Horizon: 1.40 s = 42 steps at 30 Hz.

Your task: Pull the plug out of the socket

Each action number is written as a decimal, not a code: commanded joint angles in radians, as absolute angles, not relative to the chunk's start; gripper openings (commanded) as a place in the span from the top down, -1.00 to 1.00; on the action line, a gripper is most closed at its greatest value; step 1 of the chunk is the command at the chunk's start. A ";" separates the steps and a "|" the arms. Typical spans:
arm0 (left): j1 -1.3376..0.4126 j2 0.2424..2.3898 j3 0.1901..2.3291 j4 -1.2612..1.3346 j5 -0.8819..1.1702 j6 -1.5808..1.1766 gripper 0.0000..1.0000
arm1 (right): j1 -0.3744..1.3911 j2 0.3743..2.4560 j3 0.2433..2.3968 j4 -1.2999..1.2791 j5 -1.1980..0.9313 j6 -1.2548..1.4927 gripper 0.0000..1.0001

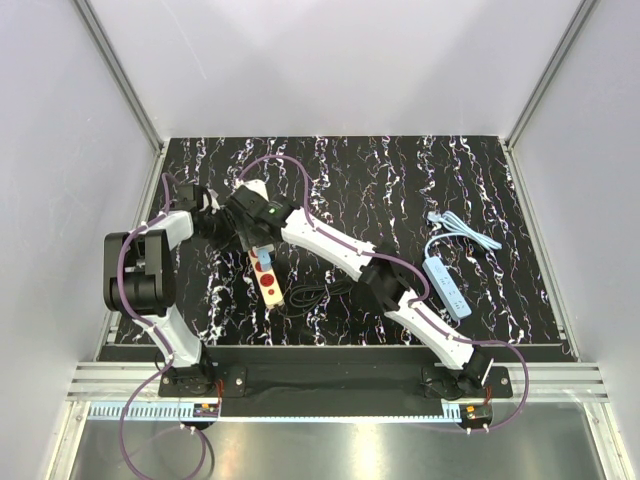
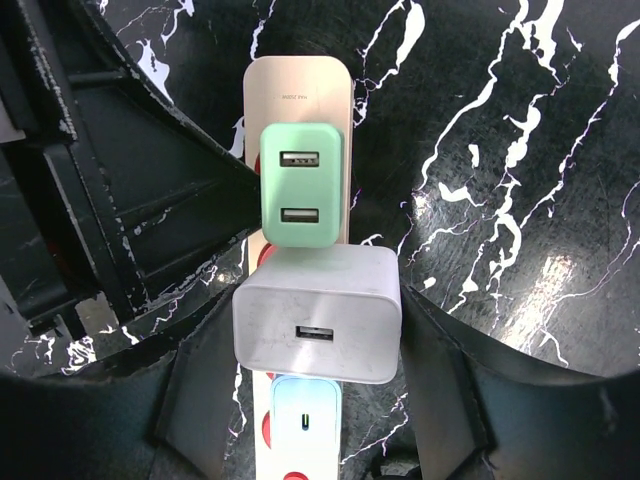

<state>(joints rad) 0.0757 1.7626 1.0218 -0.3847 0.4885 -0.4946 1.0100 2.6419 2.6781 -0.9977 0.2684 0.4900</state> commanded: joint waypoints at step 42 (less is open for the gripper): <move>0.011 1.878 1.098 -0.497 0.403 -0.453 0.42 | 0.919 2.198 2.144 -0.471 0.003 0.689 1.00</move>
<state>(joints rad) 0.0177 1.8236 1.1080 -0.4263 0.5159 -0.4904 0.9146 2.3405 2.0903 -0.6468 0.0986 0.6102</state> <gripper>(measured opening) 0.296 0.648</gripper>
